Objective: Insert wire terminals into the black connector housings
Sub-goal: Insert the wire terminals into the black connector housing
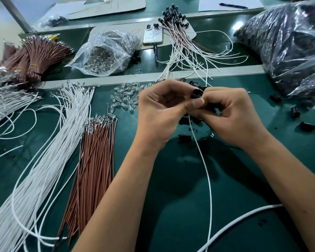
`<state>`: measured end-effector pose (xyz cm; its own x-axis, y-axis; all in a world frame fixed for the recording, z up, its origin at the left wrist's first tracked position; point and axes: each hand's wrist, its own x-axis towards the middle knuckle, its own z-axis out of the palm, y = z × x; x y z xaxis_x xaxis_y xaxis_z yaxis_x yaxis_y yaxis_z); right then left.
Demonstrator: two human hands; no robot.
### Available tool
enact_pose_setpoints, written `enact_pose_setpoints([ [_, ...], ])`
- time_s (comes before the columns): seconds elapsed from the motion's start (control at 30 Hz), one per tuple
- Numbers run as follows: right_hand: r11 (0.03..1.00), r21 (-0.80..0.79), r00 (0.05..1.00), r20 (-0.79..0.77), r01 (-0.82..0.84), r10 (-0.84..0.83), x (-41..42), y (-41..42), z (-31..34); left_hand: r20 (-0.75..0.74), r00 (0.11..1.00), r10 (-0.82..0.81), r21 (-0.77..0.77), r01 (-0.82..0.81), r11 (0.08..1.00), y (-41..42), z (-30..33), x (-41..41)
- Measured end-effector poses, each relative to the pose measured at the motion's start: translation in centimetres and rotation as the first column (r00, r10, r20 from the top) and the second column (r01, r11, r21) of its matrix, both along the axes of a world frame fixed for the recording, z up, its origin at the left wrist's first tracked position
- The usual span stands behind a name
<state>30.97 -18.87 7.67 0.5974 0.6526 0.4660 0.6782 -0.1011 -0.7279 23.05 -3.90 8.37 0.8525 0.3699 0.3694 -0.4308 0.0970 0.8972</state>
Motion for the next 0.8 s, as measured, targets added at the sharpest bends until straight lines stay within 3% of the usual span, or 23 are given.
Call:
enact_pose_setpoints([
  [0.17,1.0,-0.004,0.998,0.058,0.018,-0.018,0.09,-0.04,0.0,0.017,1.0,-0.025,0.009,0.025,1.0,-0.08,-0.17,0.02],
  [0.53,0.983,0.173,0.989,0.125,0.062,-0.085,-0.19,0.25,0.14,0.058,0.996,-0.061,0.027,0.06,0.998,0.24,0.42,-0.04],
  [0.8,0.992,0.104,0.983,0.161,0.068,-0.084,-0.18,0.04,0.26,0.054,0.997,-0.054,0.096,0.049,0.994,0.25,0.62,-0.31],
])
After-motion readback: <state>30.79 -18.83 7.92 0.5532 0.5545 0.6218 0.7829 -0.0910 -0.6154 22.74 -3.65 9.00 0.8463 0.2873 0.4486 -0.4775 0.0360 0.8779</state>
